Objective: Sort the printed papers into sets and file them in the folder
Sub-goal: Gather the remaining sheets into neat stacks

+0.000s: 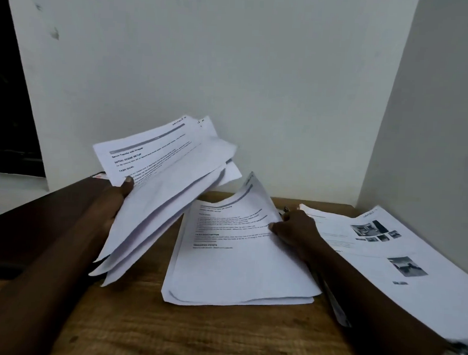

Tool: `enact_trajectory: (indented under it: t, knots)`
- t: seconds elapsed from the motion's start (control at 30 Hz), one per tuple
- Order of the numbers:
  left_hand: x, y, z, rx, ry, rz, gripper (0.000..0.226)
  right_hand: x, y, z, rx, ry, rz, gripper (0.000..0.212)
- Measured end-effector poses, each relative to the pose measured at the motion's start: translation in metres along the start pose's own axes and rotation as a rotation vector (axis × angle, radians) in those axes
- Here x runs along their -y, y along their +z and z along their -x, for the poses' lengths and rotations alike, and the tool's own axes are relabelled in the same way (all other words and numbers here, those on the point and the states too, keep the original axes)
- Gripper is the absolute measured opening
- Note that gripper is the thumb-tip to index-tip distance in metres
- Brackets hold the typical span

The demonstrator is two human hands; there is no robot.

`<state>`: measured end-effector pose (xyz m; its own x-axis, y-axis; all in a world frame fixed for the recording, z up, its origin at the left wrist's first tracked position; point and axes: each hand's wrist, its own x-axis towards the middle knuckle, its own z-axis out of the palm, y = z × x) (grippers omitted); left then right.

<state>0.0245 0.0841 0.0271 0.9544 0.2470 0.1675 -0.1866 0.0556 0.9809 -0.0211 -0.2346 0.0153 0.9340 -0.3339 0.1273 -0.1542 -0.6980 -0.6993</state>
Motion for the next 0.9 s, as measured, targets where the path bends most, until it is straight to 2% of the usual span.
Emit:
enact_trajectory:
  t: [0.07, 0.17, 0.23, 0.27, 0.33, 0.4, 0.47, 0.57, 0.67, 0.9]
  knots:
    - [0.004, 0.001, -0.001, 0.068, 0.033, 0.047, 0.037, 0.001, -0.002, 0.002, 0.009, -0.036, 0.058, 0.035]
    - [0.001, 0.008, 0.007, 0.157, -0.01, 0.101, 0.025, -0.001, -0.002, 0.004, 0.043, -0.075, 0.078, 0.04]
    - [0.001, 0.014, 0.011, 0.201, -0.08, 0.193, 0.026, -0.003, -0.002, 0.001, -0.017, -0.112, 0.026, 0.027]
    - [0.0, 0.018, 0.013, 0.226, -0.089, 0.211, 0.03, -0.002, -0.002, -0.001, -0.096, -0.13, -0.026, 0.02]
    - [0.004, 0.02, 0.016, 0.235, -0.065, 0.157, 0.031, 0.002, -0.004, -0.006, -0.172, -0.129, -0.245, 0.032]
    - [0.003, 0.028, 0.021, 0.256, -0.045, 0.147, 0.027, 0.011, -0.005, -0.006, -0.034, -0.084, -0.563, 0.041]
    - [-0.004, 0.037, 0.031, 0.286, 0.015, 0.041, 0.029, 0.015, -0.003, -0.005, 0.125, -0.055, -0.699, 0.05]
    - [-0.006, 0.041, 0.033, 0.303, 0.055, -0.068, 0.043, 0.013, 0.002, -0.003, 0.209, -0.095, -0.673, 0.042]
    - [0.003, 0.039, 0.029, 0.332, -0.031, 0.089, 0.03, 0.012, 0.003, -0.004, 0.22, -0.11, -0.68, 0.028]
    - [0.005, 0.041, 0.026, 0.311, -0.087, 0.146, 0.034, 0.012, 0.006, -0.004, 0.136, -0.092, -0.678, 0.036]
